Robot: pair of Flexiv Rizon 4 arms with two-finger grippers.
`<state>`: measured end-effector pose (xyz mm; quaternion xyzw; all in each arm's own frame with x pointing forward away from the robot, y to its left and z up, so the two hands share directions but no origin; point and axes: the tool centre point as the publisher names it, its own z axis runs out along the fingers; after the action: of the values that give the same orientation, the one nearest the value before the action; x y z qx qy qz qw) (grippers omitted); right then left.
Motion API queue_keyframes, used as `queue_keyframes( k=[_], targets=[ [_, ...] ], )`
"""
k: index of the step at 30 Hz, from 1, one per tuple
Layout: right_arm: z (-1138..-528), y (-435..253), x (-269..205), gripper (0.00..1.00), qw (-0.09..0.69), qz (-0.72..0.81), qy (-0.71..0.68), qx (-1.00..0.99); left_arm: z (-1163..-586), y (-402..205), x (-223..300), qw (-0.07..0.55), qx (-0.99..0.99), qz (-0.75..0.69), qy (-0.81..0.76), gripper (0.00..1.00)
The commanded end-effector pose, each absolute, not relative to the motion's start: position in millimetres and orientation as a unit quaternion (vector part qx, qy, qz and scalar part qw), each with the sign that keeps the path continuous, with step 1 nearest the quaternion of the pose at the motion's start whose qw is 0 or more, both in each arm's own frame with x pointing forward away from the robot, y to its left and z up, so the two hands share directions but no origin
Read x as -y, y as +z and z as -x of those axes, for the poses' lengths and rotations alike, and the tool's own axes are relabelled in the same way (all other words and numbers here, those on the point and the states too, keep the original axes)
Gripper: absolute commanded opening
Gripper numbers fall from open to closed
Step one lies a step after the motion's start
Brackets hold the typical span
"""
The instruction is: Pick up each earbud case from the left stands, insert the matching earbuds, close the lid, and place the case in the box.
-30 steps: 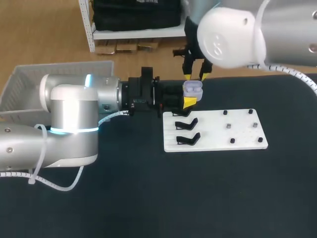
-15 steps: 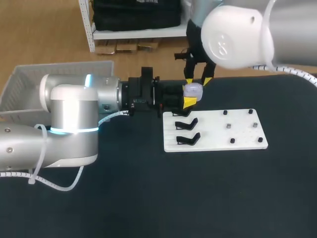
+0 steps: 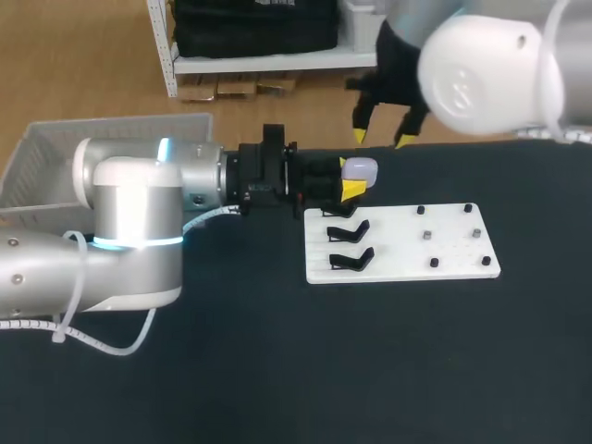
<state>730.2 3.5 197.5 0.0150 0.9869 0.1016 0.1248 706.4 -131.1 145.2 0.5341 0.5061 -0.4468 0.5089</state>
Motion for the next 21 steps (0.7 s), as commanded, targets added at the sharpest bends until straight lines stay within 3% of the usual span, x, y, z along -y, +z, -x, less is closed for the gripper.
queue_keyframes(
  k=[1, 10, 21],
  targets=[
    [-713.4, 197.5, 21.2, 1.0, 0.185, -0.038, 0.127, -0.974, -707.7, 156.4, 109.0, 0.525, -0.505, -0.524, -0.442, 0.0],
    [-709.7, 197.6, 27.8, 1.0, 0.202, -0.055, 0.136, -0.968, -728.7, 180.2, 41.4, 0.548, -0.512, -0.529, -0.397, 0.0],
    [-709.7, 197.6, 27.8, 1.0, 0.202, -0.055, 0.136, -0.968, -762.6, 199.0, -79.4, 0.552, -0.521, -0.538, -0.365, 0.0]
  ],
)
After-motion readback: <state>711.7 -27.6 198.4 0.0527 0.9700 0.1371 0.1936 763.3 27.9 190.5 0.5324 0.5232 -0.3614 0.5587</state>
